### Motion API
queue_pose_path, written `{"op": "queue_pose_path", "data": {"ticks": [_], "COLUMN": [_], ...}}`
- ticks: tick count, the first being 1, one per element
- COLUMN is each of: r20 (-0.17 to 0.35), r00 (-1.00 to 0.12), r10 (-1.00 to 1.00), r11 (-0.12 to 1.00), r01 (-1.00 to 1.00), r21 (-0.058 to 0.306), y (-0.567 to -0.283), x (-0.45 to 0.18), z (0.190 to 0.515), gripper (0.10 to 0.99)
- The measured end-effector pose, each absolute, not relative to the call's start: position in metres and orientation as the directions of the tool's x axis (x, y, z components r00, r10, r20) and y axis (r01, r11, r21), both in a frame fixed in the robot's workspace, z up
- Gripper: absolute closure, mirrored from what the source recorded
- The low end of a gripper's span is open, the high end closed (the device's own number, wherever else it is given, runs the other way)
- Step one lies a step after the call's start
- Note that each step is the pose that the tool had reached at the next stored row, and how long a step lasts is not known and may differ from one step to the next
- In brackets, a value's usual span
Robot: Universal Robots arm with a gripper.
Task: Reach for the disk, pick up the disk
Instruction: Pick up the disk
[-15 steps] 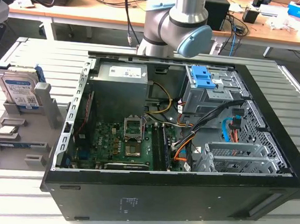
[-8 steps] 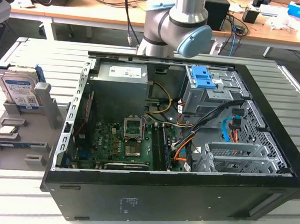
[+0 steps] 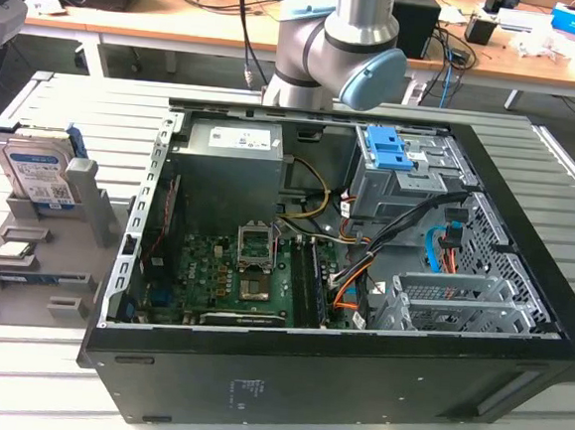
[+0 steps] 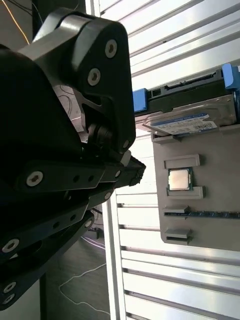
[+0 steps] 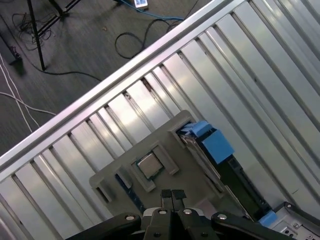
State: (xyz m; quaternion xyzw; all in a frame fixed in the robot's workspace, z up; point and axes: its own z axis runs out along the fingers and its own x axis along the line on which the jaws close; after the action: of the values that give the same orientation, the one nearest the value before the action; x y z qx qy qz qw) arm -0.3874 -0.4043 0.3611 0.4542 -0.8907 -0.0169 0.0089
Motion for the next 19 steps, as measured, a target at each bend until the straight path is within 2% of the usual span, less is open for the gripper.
{"op": "queue_pose_path", "data": {"ticks": [19], "r20": [0.000], "r00": [-0.394], "r10": [-0.919], "r11": [0.393], "r01": [-0.919], "r21": [0.038], "y": [-0.4043], "x": [-0.3874], "z": [0.3611], "gripper": [0.980]}}
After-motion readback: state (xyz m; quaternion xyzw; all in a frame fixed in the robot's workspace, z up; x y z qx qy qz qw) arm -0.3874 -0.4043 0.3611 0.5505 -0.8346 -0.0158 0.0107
